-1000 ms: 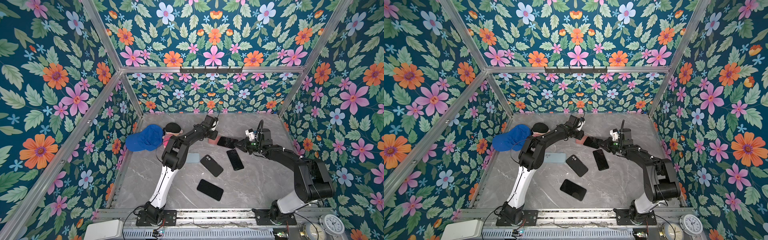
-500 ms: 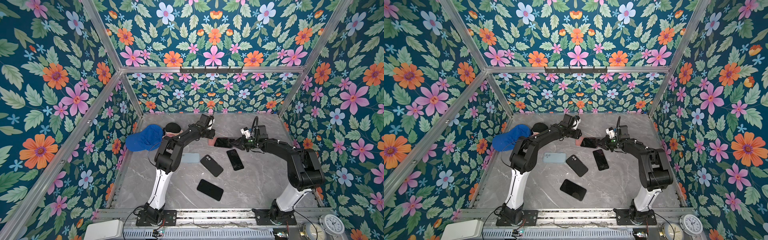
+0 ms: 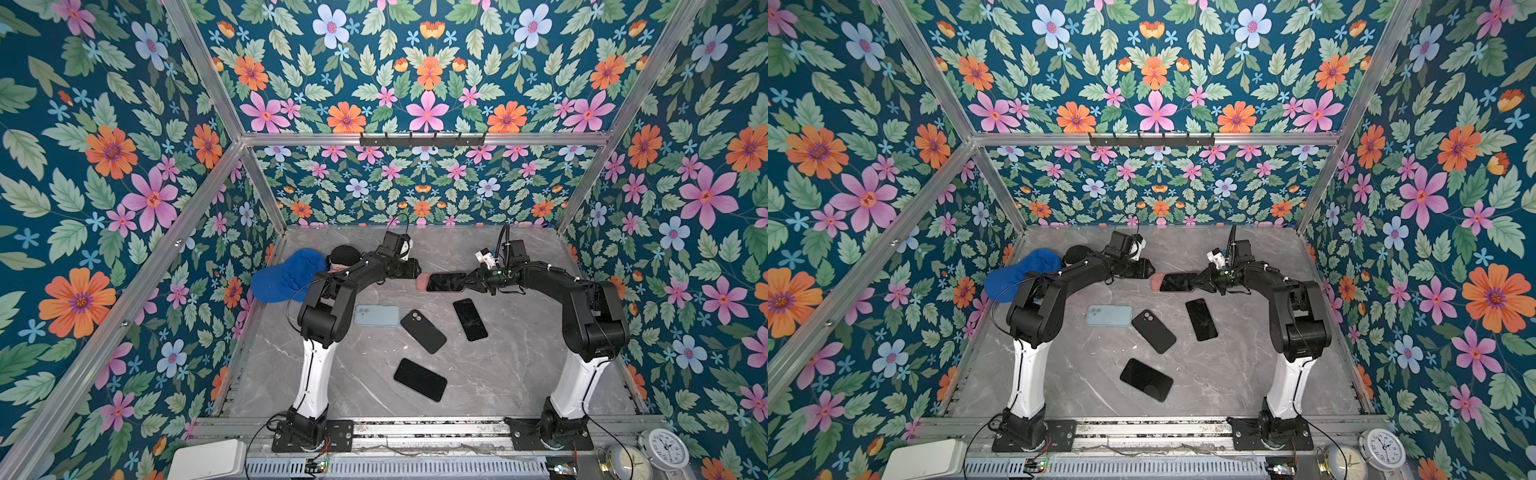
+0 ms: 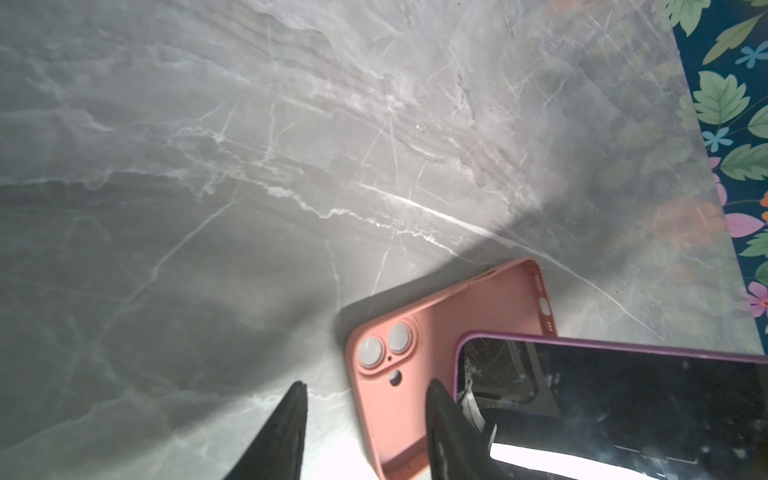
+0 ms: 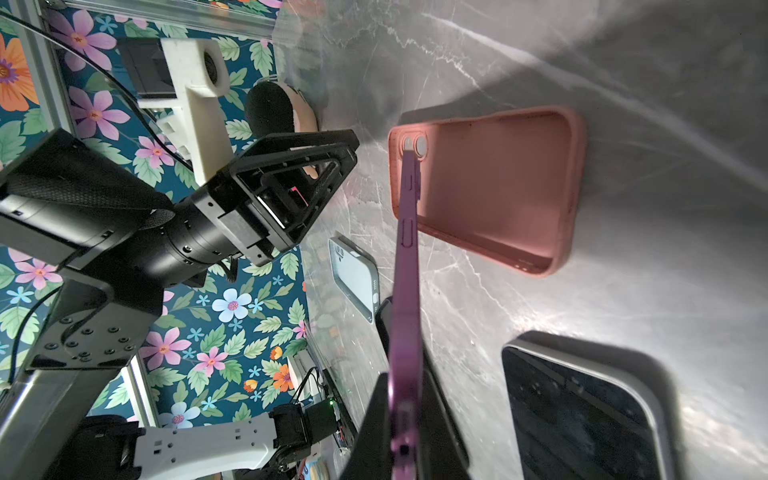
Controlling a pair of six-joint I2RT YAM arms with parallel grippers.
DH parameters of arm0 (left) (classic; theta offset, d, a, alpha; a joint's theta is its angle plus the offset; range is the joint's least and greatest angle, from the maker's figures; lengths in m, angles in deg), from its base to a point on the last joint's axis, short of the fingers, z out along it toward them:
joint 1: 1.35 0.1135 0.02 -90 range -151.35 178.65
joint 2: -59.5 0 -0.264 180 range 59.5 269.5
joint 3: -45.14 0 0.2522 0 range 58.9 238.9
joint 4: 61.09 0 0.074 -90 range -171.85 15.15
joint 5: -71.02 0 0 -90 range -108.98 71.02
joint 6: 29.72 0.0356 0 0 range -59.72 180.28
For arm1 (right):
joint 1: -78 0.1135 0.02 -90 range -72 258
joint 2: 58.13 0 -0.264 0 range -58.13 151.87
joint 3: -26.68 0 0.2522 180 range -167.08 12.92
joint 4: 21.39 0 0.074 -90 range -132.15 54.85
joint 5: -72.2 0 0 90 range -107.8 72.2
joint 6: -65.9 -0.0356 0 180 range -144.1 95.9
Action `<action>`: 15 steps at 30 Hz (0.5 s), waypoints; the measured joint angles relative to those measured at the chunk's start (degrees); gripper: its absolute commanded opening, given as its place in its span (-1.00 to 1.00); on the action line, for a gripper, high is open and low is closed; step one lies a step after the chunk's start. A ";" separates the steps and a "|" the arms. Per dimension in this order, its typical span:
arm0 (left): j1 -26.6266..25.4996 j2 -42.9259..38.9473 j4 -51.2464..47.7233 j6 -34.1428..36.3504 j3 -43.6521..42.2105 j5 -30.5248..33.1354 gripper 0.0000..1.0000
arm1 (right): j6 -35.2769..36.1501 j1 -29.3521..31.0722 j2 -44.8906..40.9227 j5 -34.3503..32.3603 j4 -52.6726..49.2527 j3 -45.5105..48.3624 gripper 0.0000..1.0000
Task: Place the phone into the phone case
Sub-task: 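Lower the purple-framed phone edge-first into the pink case with the right gripper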
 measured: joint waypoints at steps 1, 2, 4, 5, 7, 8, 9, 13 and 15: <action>0.04 0.00 0.22 -0.57 -0.17 -0.31 -0.02 | 0.20 0.00 0.17 0.00 -0.26 -0.33 -1.00; 0.07 0.00 0.42 -0.59 -0.42 -0.74 -0.02 | 0.50 0.00 0.46 0.00 -0.42 -0.70 -1.00; 0.00 0.11 1.03 -0.85 -0.66 -1.60 -0.02 | 1.27 0.00 1.05 0.00 -1.29 -1.36 -1.00; 0.00 0.22 1.33 -1.01 -0.70 -2.23 -0.03 | 1.73 -0.07 1.46 0.02 -1.99 -1.86 -1.00; -0.02 0.57 1.55 -1.95 -0.50 -3.06 -0.03 | 2.64 -0.11 2.32 0.04 -3.48 -3.17 -1.00; 0.00 0.81 1.60 -2.01 -0.26 -3.50 -0.03 | 3.26 -0.13 2.73 0.02 -4.39 -3.89 -1.00; 0.07 1.01 1.62 -2.03 0.00 -3.87 -0.04 | 3.82 -0.24 3.13 0.04 -5.16 -4.52 -1.00; 0.17 1.29 2.25 -2.27 0.52 -5.05 -0.05 | 4.74 -0.57 4.26 0.70 -6.38 -5.46 -1.00; 0.28 1.53 2.56 -2.27 0.52 -5.46 -0.06 | 4.76 -0.70 4.85 1.33 -6.88 -5.97 -1.00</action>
